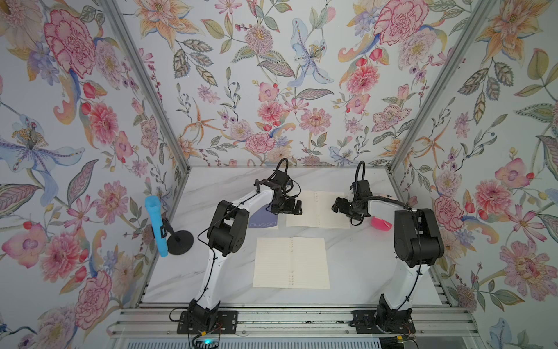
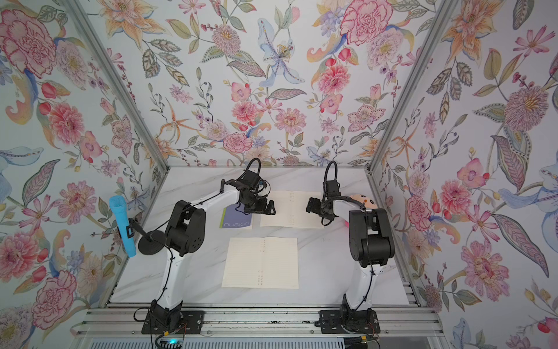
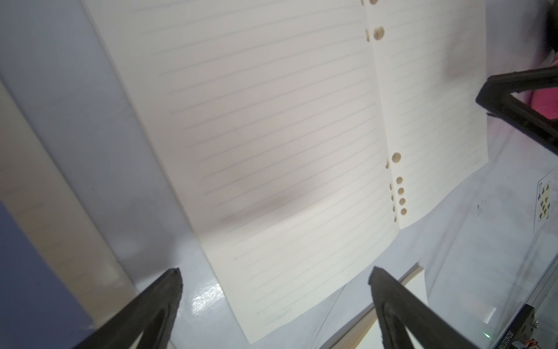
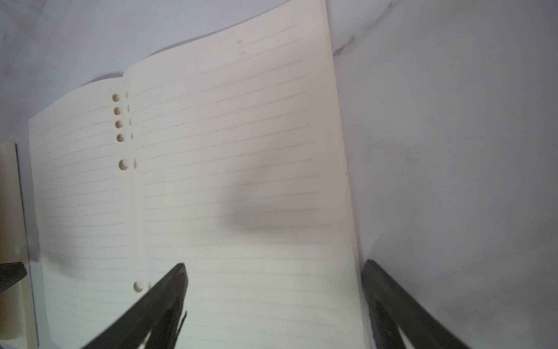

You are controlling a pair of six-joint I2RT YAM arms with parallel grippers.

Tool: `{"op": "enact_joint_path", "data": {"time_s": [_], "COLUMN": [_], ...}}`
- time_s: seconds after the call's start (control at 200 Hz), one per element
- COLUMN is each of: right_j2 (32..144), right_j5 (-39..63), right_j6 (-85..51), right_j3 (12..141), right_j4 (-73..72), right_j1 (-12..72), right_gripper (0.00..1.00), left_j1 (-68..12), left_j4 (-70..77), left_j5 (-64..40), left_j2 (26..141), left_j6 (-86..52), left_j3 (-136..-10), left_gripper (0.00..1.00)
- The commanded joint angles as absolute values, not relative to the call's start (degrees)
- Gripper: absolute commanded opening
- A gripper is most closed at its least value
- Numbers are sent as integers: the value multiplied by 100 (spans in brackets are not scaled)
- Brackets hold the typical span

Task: Close the notebook
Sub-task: Close the notebook at the center of the board.

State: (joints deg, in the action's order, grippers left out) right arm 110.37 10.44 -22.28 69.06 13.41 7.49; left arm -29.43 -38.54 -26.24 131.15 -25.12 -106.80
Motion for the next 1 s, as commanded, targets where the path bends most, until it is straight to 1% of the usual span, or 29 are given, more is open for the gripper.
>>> {"op": "enact_joint_path", "data": {"time_s": [0.0,0.43,0.676,0.876,0.996], "right_j2": [11355,11342,11364,11402,11443], "right_j5": [1134,1105,1096,1094,1104], "right_j6": [-2333,-2321,-2305,-2278,-2273], "right_j3": [6812,6826,6826,6881,6937], "right_j4": [1873,1925,1933,1960,1995], "right_j1": [817,835,836,835,835], "right_gripper": [90,90,90,90,90], "left_j1": [-2961,-3084,-3229,-3311,-3397], "left_j4": [-3962,-3782,-3710,-3588,-3673], "left_j5": [-2490,-2778,-3132,-3582,-3854], "left_j2": [13268,13433,13602,13768,13857], "left_j6": [-2648,-2881,-2986,-3020,-2883], "left_j3": [-10680,-10496,-10549,-10707,-11047], "left_gripper": [100,100,100,100,100]}}
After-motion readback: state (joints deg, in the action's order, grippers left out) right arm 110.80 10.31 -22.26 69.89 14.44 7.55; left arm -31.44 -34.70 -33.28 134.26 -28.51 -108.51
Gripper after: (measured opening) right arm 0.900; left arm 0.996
